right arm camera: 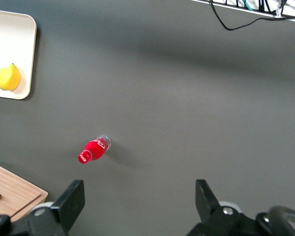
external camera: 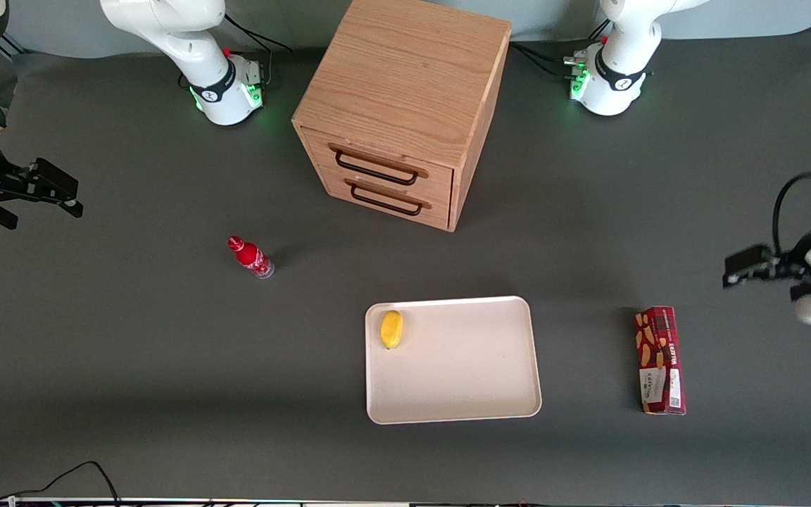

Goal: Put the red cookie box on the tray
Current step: 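Move the left gripper down over the red plaid cookie box, then close the left gripper on the cookie box and lift it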

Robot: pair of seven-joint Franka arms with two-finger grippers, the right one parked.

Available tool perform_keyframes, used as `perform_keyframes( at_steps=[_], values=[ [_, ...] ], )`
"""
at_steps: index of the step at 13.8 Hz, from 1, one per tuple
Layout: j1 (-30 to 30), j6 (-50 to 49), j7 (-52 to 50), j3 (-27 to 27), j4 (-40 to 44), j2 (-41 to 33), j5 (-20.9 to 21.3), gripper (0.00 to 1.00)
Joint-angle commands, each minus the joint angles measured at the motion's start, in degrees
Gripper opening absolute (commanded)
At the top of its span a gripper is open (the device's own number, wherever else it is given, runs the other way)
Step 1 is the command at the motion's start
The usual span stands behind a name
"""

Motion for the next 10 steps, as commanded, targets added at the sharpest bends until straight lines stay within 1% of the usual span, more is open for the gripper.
perform_keyframes(
  at_steps=[1, 3, 4, 6, 9, 10],
  values=[
    [-0.9, 9.3, -1.4, 0.1, 1.9, 9.6, 4.1, 1.00],
    [-1.0, 15.8, -3.2, 0.3, 1.6, 14.4, 7.0, 1.00],
    [-1.1, 18.5, -5.8, 0.3, 1.3, 16.8, 8.4, 1.00],
    [-1.9, 24.0, -10.0, 0.3, 1.3, 21.3, 12.9, 1.00],
    [-1.8, 26.2, -10.4, 0.4, 0.7, 24.3, 17.8, 1.00],
    [-1.7, 26.2, -10.5, 0.4, 0.5, 24.9, 18.9, 1.00]
  ],
)
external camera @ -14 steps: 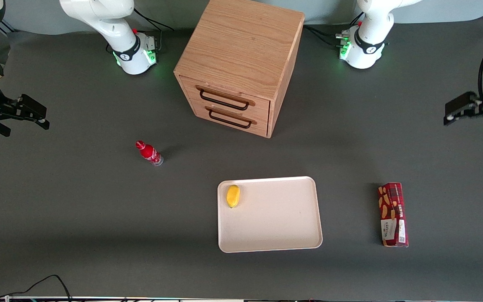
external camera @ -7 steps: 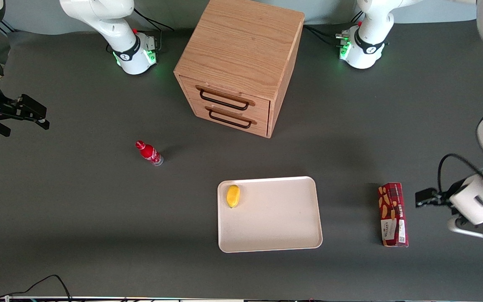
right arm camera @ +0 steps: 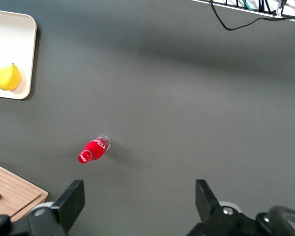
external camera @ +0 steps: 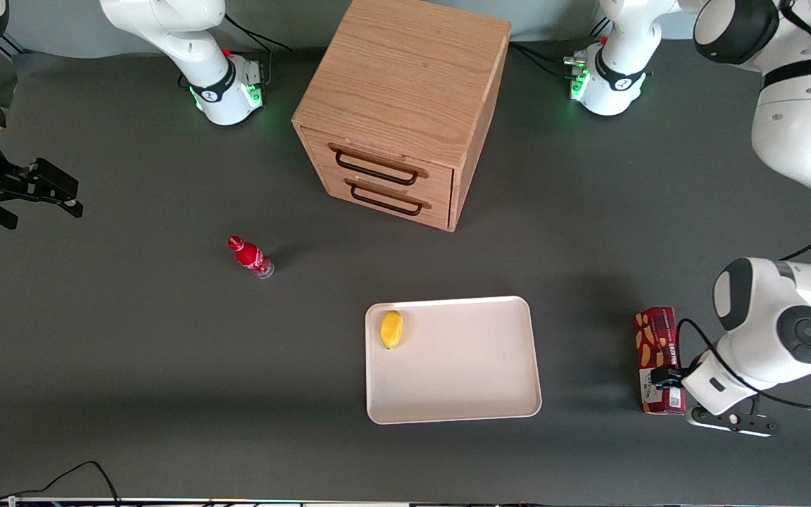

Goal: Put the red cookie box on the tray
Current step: 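Close the left gripper on the cookie box and lift it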

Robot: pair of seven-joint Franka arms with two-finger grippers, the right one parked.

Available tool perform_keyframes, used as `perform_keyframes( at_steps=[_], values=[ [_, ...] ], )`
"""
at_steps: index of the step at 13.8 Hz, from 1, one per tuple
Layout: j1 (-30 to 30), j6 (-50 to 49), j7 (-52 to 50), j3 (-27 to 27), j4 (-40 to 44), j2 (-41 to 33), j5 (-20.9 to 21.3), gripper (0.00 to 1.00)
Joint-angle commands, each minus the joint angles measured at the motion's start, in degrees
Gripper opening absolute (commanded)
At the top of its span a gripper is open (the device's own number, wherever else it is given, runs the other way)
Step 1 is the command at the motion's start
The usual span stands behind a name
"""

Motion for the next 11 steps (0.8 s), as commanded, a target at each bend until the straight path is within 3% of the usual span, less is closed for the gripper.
perform_keyframes(
  at_steps=[1, 3, 4, 6, 7, 11],
  values=[
    [-0.4, 0.1, -1.3, 0.4, 0.7, 1.4, 3.0, 1.00],
    [-0.5, 0.8, -1.4, 0.4, 0.2, 2.1, 2.9, 0.96],
    [-0.3, 2.2, -1.6, 0.4, -0.7, 2.2, 2.5, 0.73],
    [-0.2, 3.4, -2.3, 0.4, -1.8, 2.3, 2.9, 0.07],
    [-0.2, 3.3, -2.2, 0.5, -1.8, 2.4, 3.0, 0.00],
    [-0.3, 2.8, -2.0, 1.2, -1.1, 1.5, 2.9, 0.00]
  ],
)
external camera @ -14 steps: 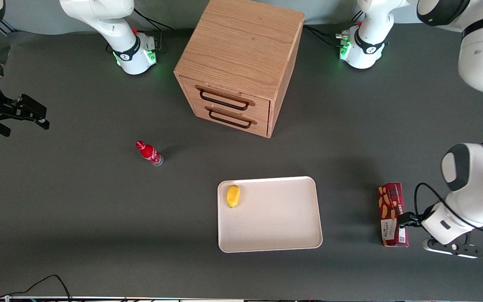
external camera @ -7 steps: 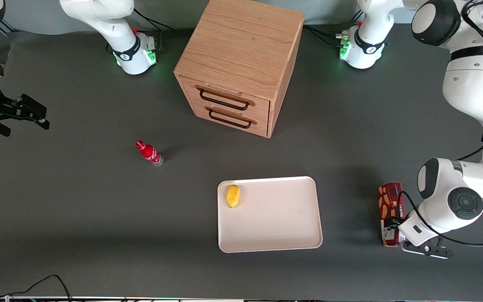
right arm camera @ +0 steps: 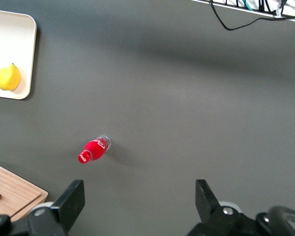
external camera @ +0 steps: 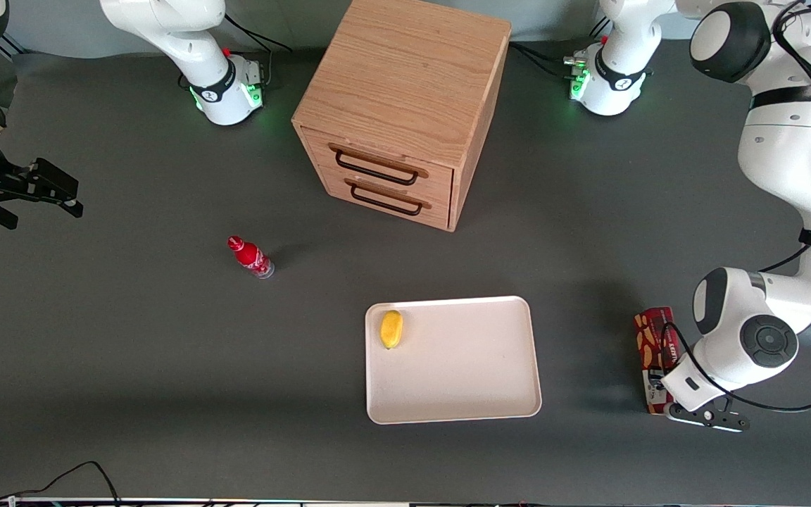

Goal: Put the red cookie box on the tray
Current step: 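Close the left gripper on the cookie box and lift it, then carry the box over the white tray and lower it inside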

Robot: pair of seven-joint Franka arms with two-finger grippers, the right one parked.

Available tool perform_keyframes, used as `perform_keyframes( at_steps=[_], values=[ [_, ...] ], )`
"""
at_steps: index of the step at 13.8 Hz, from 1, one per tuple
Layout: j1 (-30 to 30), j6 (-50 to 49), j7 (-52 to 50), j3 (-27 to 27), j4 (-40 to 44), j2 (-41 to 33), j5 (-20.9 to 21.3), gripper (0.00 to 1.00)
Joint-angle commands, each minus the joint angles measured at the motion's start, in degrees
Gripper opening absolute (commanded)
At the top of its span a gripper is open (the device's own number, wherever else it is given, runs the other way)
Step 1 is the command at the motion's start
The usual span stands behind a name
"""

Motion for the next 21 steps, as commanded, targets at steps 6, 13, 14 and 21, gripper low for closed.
perform_keyframes(
  at_steps=[6, 13, 14, 21],
  values=[
    [-0.7, -17.1, -1.7, -3.4, 4.4, -14.0, -7.2, 0.00],
    [-11.7, -31.7, -21.8, -8.7, 11.7, -18.6, -8.9, 0.00],
    [-13.3, -29.4, -23.6, -8.7, 11.4, -17.0, -7.7, 0.00],
    [-22.3, -10.7, -32.6, -4.4, 11.0, -1.6, 0.4, 0.00]
  ],
)
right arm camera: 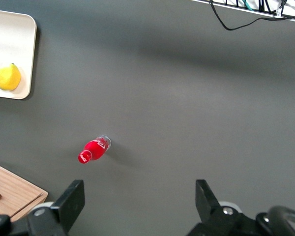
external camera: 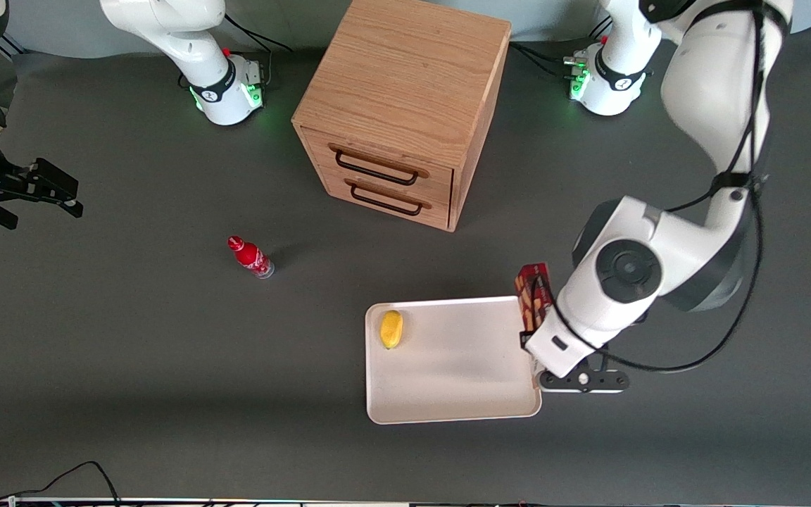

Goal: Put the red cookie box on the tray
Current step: 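Carry the box over the white tray and lower it inside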

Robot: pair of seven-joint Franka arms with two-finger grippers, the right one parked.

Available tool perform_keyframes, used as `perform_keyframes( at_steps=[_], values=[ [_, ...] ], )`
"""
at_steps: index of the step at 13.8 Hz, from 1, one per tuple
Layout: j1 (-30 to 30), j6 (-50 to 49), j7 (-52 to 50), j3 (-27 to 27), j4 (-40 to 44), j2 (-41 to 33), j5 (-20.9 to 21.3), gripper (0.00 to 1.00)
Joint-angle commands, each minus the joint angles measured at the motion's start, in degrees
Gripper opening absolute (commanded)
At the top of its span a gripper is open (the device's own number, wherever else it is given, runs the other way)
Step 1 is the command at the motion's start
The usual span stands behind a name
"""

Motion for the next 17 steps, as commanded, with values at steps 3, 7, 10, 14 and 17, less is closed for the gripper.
perform_keyframes(
  at_steps=[3, 7, 10, 14, 17],
  values=[
    [-8.0, 9.5, -5.1, 7.7, 1.8, 7.9, 2.6, 0.00],
    [-8.3, 11.0, -5.0, 8.1, 1.8, 10.2, 4.5, 0.00],
    [-8.3, 11.2, -5.0, 8.1, 1.3, 10.6, 4.7, 1.00],
    [-7.4, 6.1, -5.6, 7.6, 1.3, 6.8, 3.6, 1.00],
    [-6.9, -5.1, -4.7, 6.9, 1.4, -1.3, 0.0, 1.00]
  ],
)
